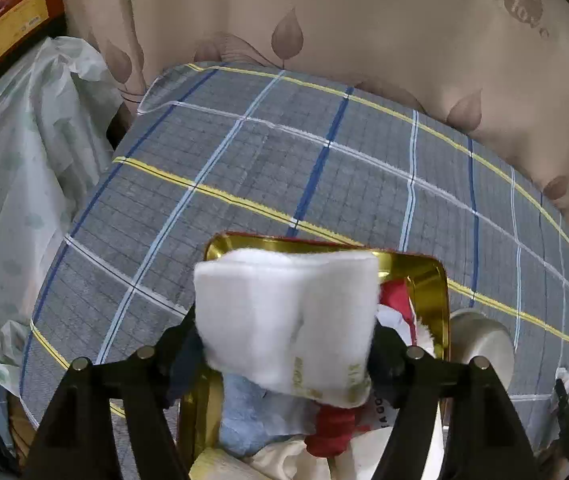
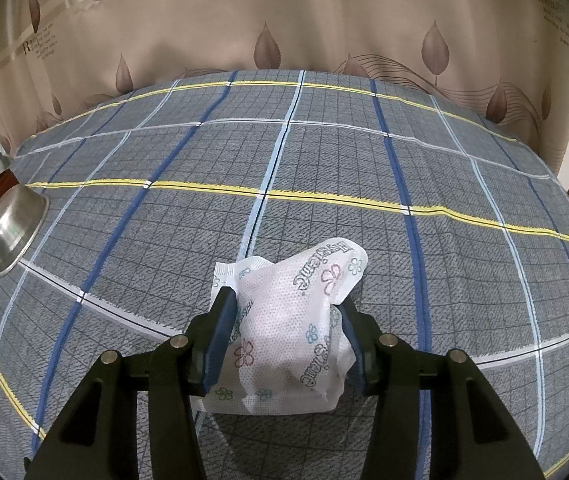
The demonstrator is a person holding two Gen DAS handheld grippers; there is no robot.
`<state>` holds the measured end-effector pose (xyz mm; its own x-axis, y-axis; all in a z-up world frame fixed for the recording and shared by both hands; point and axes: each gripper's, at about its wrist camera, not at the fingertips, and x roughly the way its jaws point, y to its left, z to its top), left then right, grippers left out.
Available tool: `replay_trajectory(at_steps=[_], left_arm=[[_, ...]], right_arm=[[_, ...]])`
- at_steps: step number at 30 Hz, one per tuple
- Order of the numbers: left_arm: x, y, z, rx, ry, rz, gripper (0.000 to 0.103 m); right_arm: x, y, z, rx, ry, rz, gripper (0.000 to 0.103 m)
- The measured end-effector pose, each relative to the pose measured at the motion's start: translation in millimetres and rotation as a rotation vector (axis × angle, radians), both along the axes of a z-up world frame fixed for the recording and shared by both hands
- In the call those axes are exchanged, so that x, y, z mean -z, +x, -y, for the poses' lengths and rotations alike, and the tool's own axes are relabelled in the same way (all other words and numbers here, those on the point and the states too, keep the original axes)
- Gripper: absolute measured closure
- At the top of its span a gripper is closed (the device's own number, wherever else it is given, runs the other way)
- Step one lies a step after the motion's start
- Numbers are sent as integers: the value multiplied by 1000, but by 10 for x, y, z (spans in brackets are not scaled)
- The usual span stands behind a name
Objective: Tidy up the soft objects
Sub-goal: 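Carry the rolled towel into the gold tray and open the left gripper, then carry the wet-wipe packet over the tray and release it with the right gripper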
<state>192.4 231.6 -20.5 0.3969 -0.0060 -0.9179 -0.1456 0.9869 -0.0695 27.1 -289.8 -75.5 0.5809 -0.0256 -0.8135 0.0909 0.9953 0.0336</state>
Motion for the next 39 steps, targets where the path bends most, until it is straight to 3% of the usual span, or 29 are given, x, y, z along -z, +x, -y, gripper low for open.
replay_trajectory(at_steps=[8, 14, 23, 28, 31, 39], left_arm=[[-21, -83, -54, 9, -8, -15, 25], [-152, -222, -4, 58, -28, 18, 25], [-361, -743, 216, 131, 74, 101, 25], [-435, -1066, 114, 95, 11, 163, 25], [-436, -1195, 45, 61, 35, 179, 25], [-378, -1459, 32, 105, -46, 209, 25]], right_arm=[[2, 1, 2, -2, -5, -1, 56], [5, 0, -2, -1, -6, -1, 56], [7, 3, -5, -1, -4, -1, 56], [5, 1, 4, -2, -2, -2, 56], [4, 3, 5, -3, -9, -1, 56], [-28, -6, -71, 18, -33, -10, 66]])
